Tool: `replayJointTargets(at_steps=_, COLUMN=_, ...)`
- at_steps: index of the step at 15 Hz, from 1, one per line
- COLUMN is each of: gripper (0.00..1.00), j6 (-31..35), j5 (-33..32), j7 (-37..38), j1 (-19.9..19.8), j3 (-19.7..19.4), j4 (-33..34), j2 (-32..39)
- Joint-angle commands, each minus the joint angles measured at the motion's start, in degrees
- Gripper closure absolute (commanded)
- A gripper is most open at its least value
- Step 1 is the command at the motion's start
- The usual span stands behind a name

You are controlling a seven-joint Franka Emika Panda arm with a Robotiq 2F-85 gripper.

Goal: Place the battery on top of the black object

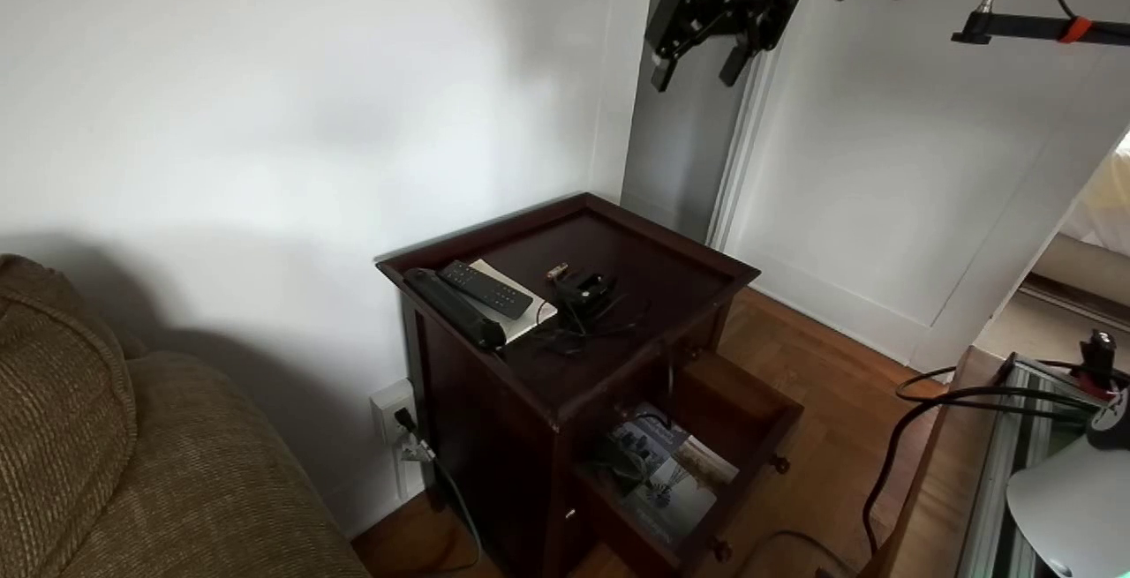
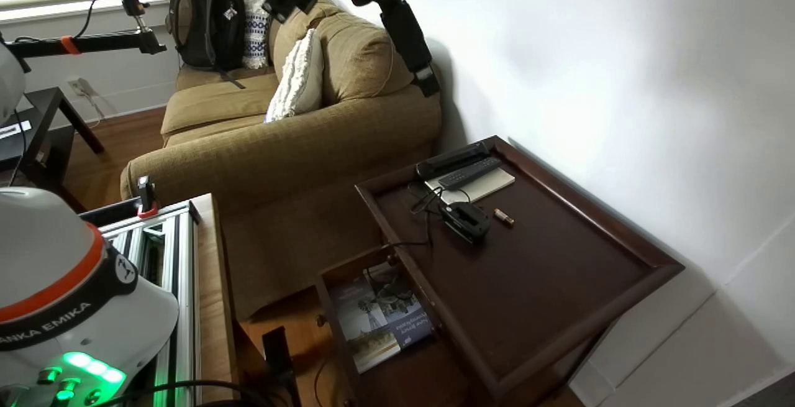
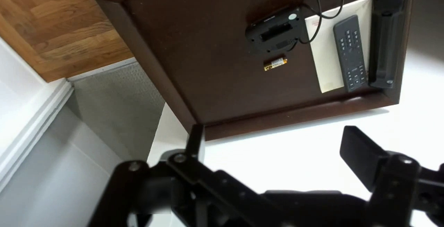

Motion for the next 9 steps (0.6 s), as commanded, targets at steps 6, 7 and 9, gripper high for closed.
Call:
replayJointTargets(at_steps=6, gripper=0.0, j6=10.0, j5=0.6, j7=9.2, j1=0.5, j3=-3.3, j4=5.0, j2=19.1)
replayJointTargets(at_steps=7, gripper=0.0, j6=10.8, j5=1.1, j7=9.8, j1=-2.0, j3=-0.9, j4=6.6, j2=21.8)
replayJointTargets(at_steps=9, gripper=0.0, j6=11.1, j5=1.1, j7=10.3, j1=-2.0, j3=-1.1, j4=8.9, j2=25.1)
